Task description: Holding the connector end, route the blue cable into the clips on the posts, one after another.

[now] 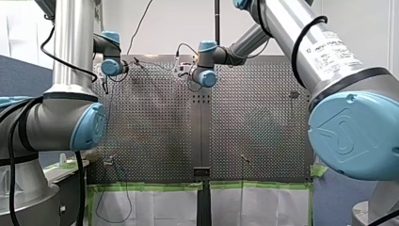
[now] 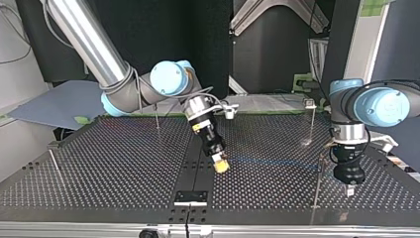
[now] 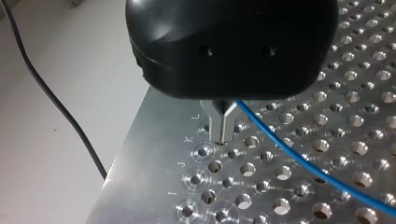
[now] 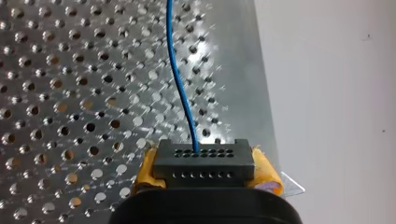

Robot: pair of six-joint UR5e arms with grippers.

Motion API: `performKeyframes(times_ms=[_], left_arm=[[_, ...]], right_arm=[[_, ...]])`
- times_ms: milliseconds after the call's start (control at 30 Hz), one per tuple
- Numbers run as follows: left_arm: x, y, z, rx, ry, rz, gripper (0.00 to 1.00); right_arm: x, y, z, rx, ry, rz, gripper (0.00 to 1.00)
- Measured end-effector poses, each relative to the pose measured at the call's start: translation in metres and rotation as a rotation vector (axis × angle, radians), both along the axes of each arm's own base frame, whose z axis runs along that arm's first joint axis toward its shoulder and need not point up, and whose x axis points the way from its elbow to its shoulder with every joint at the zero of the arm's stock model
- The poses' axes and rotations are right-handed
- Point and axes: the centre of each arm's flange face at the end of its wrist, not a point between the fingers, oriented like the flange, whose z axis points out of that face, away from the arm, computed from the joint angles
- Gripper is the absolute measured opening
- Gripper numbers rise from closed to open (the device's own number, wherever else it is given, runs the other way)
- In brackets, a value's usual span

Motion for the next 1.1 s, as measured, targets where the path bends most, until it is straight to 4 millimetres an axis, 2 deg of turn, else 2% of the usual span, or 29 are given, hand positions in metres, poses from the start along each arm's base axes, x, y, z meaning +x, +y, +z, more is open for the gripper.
performKeyframes(times_ms=[33, 67, 100, 133, 200, 333, 400, 433, 467, 533, 567, 600, 900, 1100], left_arm=[[0.0, 0.0, 0.0, -0.001, 0.0, 0.0, 0.13], [0.0, -0.001, 0.0, -0.001, 0.0, -0.001, 0.28], [0.0, -0.002, 0.0, -0.001, 0.0, -0.002, 0.38], [0.0, -0.002, 0.0, -0.002, 0.0, -0.002, 0.38], [-0.001, -0.004, 0.0, -0.004, 0.004, -0.002, 0.55], [-0.003, -0.007, -0.003, -0.01, 0.025, -0.016, 0.57], [-0.003, -0.008, -0.004, -0.013, 0.033, -0.021, 0.7], [-0.003, -0.008, -0.004, -0.013, 0.035, -0.023, 0.7], [-0.004, -0.009, -0.004, -0.013, 0.036, -0.027, 0.81], [-0.004, -0.01, -0.004, -0.009, 0.04, -0.034, 0.84], [-0.004, -0.011, -0.005, -0.006, 0.043, -0.034, 0.95], [-0.005, -0.011, -0.005, -0.002, 0.048, -0.032, 1.0], [-0.014, -0.008, -0.005, -0.019, 0.096, 0.027, 1.0], [-0.03, -0.009, 0.011, -0.081, 0.093, 0.062, 1.0]], right_arm=[[-0.001, -0.001, -0.001, 0.0, 0.002, -0.001, 0.0], [-0.001, -0.003, -0.002, 0.001, 0.004, -0.002, 0.0], [-0.002, -0.003, -0.002, 0.001, 0.005, -0.003, 0.0], [-0.002, -0.004, -0.003, 0.001, 0.006, -0.003, 0.0], [-0.002, -0.004, -0.003, 0.001, 0.007, -0.003, 0.0], [-0.003, -0.005, -0.004, 0.003, 0.009, -0.004, 0.0], [-0.003, -0.005, -0.004, 0.005, 0.01, -0.004, 0.0], [-0.003, -0.005, -0.004, 0.005, 0.011, -0.005, 0.0], [-0.003, -0.005, -0.004, 0.005, 0.011, -0.005, 0.0], [-0.003, -0.005, -0.004, 0.005, 0.012, -0.005, 0.0], [-0.003, -0.005, -0.004, 0.005, 0.012, -0.005, 0.0], [-0.003, -0.005, -0.004, 0.005, 0.012, -0.005, 0.0], [-0.004, -0.005, -0.004, 0.008, 0.015, -0.006, 0.0], [-0.004, -0.005, -0.005, 0.009, 0.015, -0.005, 0.0]])
